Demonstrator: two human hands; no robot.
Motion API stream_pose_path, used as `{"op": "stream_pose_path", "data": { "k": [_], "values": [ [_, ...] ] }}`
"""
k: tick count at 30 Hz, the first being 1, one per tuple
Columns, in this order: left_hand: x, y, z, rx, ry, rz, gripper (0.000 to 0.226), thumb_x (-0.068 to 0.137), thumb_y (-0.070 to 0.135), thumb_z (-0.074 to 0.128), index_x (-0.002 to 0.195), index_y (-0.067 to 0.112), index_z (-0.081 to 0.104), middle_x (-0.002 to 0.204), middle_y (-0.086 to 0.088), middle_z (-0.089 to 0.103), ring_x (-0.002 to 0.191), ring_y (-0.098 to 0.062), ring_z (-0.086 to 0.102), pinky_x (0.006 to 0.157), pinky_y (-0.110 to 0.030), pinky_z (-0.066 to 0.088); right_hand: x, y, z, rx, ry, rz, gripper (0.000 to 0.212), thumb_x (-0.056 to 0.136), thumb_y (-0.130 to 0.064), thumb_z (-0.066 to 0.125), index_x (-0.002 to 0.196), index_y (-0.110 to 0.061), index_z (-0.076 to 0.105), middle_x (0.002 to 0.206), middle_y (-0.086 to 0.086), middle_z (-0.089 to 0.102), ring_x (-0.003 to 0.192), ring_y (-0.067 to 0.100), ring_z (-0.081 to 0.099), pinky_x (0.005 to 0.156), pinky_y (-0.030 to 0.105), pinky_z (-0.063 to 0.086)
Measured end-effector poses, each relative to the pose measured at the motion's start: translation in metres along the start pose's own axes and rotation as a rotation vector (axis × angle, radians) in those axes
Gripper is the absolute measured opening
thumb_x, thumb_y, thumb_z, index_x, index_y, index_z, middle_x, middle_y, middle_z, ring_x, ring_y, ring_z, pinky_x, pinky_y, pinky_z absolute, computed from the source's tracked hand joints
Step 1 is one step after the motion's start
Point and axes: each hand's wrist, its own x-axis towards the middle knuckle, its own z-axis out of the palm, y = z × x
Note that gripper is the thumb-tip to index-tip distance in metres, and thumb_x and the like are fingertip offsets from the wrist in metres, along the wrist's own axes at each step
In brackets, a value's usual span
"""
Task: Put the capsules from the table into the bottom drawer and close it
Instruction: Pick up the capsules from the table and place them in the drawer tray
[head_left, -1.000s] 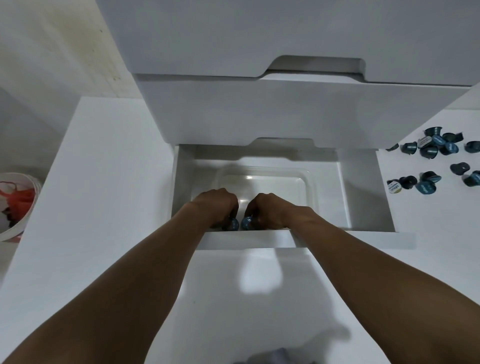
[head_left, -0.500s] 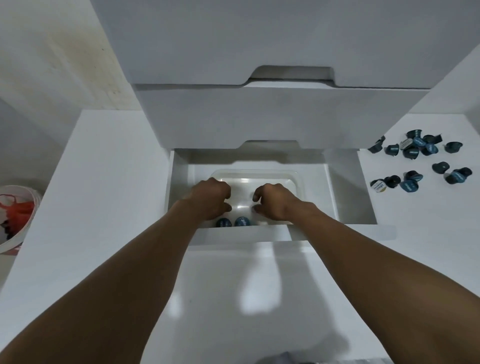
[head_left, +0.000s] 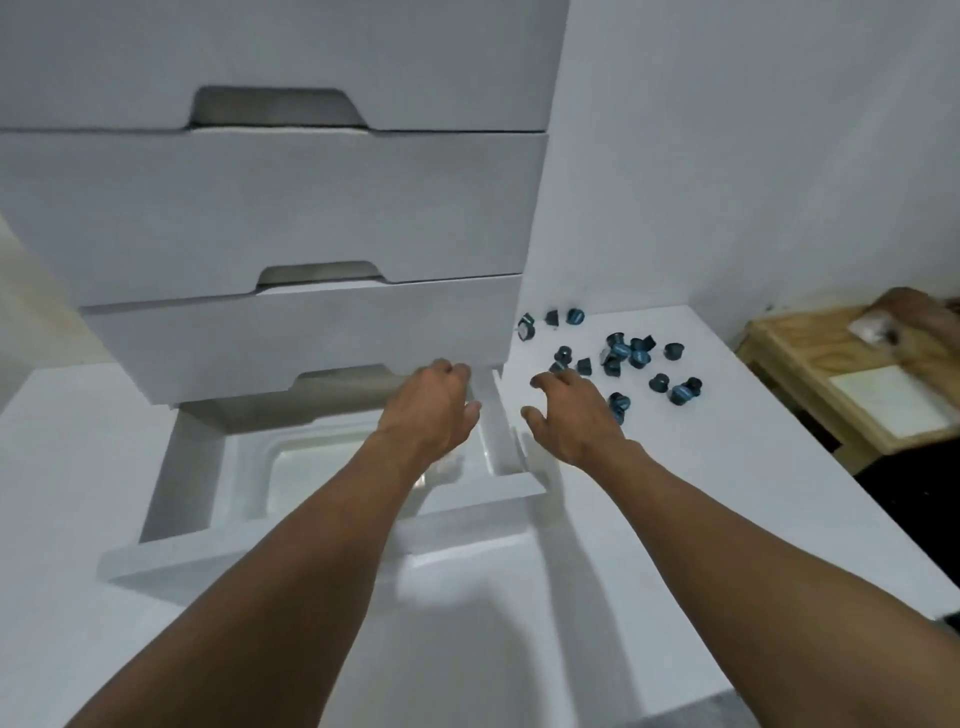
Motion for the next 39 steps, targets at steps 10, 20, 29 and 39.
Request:
{"op": "stream_pose_path", "data": {
  "k": [10, 20, 29, 39],
  "values": [
    [-0.001, 0.17, 0.057, -0.067, 0.03, 0.014, 0.034, 0.091, 0.027, 0.051, 0.118, 0.008, 0.054, 0.116, -0.012, 0.057, 0.102, -0.032, 0.057, 0.081, -0.039, 0.048, -0.058, 0.151, -0.056, 0.012, -0.046, -0.001, 0.039, 0.091, -0.027, 0.055, 0.128, -0.014, 0.05, 0.129, 0.011, 0.05, 0.118, 0.029, 0.049, 0.094, 0.035, 0.04],
    [0.066, 0.179, 0.11, -0.036, -0.091, -0.062, 0.028, 0.092, 0.029, 0.049, 0.112, 0.011, 0.055, 0.11, -0.009, 0.055, 0.1, -0.031, 0.055, 0.071, -0.034, 0.043, 0.004, 0.205, -0.03, 0.058, -0.106, 0.014, 0.037, 0.09, -0.025, 0.055, 0.126, -0.016, 0.05, 0.125, 0.009, 0.051, 0.109, 0.03, 0.054, 0.089, 0.035, 0.042],
    [0.115, 0.154, 0.16, -0.054, -0.213, -0.145, 0.022, 0.091, 0.017, 0.049, 0.109, 0.007, 0.056, 0.108, -0.013, 0.056, 0.096, -0.033, 0.056, 0.079, -0.038, 0.047, 0.076, 0.221, 0.013, 0.1, -0.219, 0.037, 0.022, 0.087, -0.014, 0.052, 0.108, -0.009, 0.057, 0.107, 0.011, 0.057, 0.093, 0.029, 0.056, 0.078, 0.034, 0.045],
    [0.145, 0.122, 0.223, -0.254, -0.304, -0.423, 0.041, 0.085, 0.031, 0.064, 0.12, 0.015, 0.049, 0.117, -0.008, 0.053, 0.101, -0.026, 0.055, 0.077, -0.027, 0.039, 0.144, 0.213, 0.074, 0.062, -0.468, -0.122, 0.034, 0.092, -0.006, 0.049, 0.125, -0.008, 0.05, 0.117, 0.015, 0.048, 0.098, 0.033, 0.057, 0.084, 0.04, 0.051]
  ]
}}
